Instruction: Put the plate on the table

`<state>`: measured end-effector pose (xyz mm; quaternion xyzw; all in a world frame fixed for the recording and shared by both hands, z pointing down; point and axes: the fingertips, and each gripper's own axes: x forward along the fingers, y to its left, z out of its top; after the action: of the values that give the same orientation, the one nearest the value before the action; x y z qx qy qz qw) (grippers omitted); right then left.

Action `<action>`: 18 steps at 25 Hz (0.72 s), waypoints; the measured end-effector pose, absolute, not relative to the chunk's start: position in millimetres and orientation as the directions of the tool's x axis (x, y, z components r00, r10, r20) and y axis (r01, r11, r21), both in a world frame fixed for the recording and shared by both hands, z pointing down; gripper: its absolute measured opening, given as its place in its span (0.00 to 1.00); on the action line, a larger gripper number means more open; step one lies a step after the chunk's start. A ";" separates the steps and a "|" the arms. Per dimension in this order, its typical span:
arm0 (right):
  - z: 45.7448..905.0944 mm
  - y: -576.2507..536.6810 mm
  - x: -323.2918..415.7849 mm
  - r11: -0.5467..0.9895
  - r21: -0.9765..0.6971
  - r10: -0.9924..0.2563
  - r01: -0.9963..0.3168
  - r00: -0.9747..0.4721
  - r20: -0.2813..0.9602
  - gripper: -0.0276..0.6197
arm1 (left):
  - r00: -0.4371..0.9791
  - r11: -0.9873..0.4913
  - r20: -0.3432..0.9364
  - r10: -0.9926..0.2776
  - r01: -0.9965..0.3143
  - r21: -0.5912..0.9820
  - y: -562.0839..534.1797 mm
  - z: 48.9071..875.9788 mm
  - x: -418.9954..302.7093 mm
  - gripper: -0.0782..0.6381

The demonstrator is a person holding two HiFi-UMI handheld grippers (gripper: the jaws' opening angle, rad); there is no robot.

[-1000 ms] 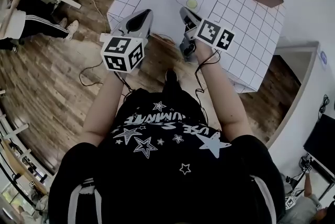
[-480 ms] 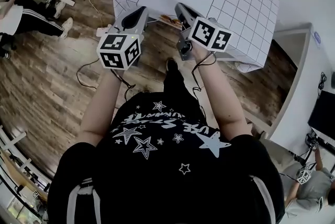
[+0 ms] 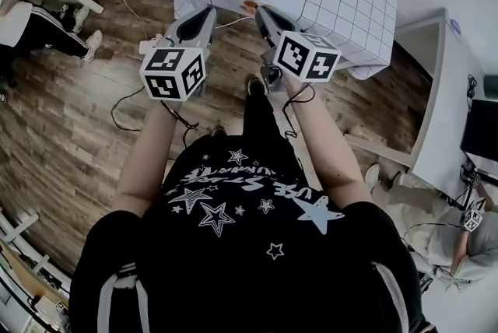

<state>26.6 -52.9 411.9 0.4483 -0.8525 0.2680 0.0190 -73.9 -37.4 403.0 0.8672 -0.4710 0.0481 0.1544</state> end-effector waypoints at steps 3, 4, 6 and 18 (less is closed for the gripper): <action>403.5 -39.2 21.5 0.450 -0.427 -0.769 -0.785 -0.583 0.262 0.06 | 0.566 -0.524 0.217 -0.795 -0.821 0.225 -29.3 398.4 -78.9 0.12; 398.7 -41.9 22.6 0.443 -0.423 -0.777 -0.790 -0.574 0.259 0.06 | 0.575 -0.532 0.216 -0.789 -0.816 0.227 -33.3 396.0 -78.6 0.12; 387.1 -52.0 26.7 0.433 -0.408 -0.789 -0.804 -0.557 0.259 0.06 | 0.591 -0.548 0.219 -0.777 -0.805 0.229 -45.5 390.1 -75.8 0.12; 363.2 9.1 13.7 0.450 -0.260 -0.810 -0.854 -0.513 0.284 0.06 | 0.612 -0.570 0.182 -0.769 -0.787 0.237 1.8 370.5 -84.8 0.12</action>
<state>13.7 9.1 363.2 0.4899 -0.8494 0.1869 0.0591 -84.8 1.8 370.5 0.8855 -0.4394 0.0293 0.1484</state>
